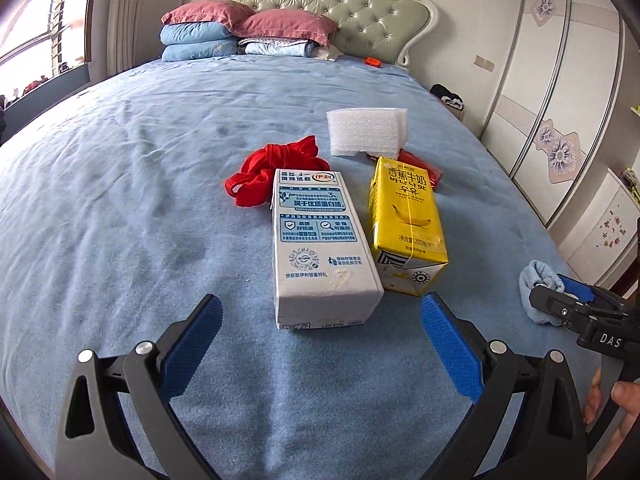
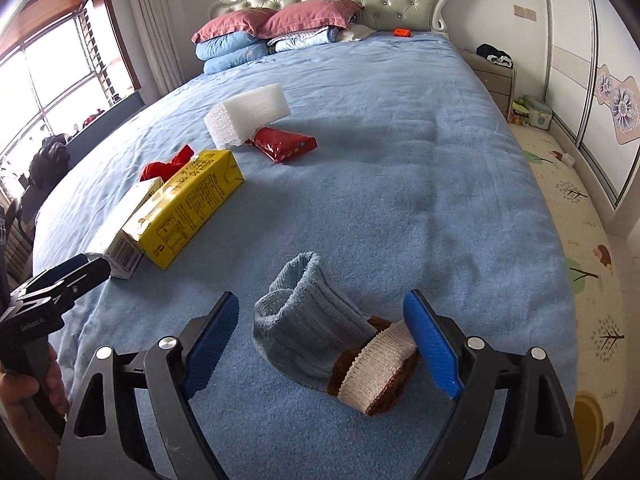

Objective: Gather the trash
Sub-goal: 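Move both open tools back over the bed toward the grey sock and cartons, then grasp the grey sock with the right tool while the left tool grasps the white milk carton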

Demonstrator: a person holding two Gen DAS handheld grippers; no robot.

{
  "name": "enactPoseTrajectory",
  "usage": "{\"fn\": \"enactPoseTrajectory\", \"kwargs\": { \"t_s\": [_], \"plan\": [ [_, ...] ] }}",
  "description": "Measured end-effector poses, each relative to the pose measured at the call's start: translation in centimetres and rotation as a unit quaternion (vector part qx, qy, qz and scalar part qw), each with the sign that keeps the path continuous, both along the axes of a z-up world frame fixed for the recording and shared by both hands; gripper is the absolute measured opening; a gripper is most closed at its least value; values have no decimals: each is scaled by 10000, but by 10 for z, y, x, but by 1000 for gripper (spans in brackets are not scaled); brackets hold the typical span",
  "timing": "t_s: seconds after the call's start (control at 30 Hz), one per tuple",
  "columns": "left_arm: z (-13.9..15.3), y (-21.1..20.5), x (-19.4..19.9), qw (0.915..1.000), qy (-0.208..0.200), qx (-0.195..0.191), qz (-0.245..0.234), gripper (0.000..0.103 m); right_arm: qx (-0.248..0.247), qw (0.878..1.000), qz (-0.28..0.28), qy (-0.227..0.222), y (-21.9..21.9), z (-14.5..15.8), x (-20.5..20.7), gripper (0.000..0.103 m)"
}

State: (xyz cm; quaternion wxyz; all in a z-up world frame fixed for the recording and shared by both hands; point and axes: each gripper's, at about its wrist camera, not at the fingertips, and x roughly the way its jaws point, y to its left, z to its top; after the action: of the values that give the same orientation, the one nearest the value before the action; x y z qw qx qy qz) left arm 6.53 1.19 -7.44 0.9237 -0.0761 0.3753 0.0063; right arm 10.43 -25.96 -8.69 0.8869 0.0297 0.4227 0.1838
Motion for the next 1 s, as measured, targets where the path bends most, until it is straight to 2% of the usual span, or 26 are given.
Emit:
{"fn": "enactPoseTrajectory", "kwargs": {
  "t_s": [0.03,0.07,0.1,0.17,0.3,0.43,0.53,0.6,0.63,0.67,0.7,1.0],
  "plan": [
    [-1,1,2,10000,8,52,63,99,-88,9999,30,63,3,-3,1,63],
    [-2,1,3,9999,22,104,110,99,-132,9998,90,100,6,-6,2,58],
    [-2,1,5,9998,38,127,128,99,-166,9998,123,74,7,-6,0,57],
    [-4,2,9,9998,105,128,113,99,-139,9997,182,-77,7,-1,-5,39],
    [-8,5,15,9997,205,90,98,99,-9,9986,309,-440,9,14,-21,38],
    [-12,11,22,9994,300,37,196,99,253,9980,376,-449,6,23,-28,38],
    [-12,14,29,9993,308,25,196,99,92,9981,325,-521,7,27,-32,38],
    [-12,16,33,9993,316,-9,185,93,132,9981,333,-497,7,28,-33,38],
    [-12,17,35,9994,312,-62,164,81,152,9981,338,-484,6,29,-33,38],
    [-13,17,36,9993,330,-100,138,65,153,9982,325,-488,6,29,-34,38],
    [-14,17,36,9992,365,-113,124,55,141,9982,330,-485,6,28,-34,38],
    [-3,18,11,9995,144,-278,74,55,230,9984,315,-412,-3,23,-41,38]
  ]
}}
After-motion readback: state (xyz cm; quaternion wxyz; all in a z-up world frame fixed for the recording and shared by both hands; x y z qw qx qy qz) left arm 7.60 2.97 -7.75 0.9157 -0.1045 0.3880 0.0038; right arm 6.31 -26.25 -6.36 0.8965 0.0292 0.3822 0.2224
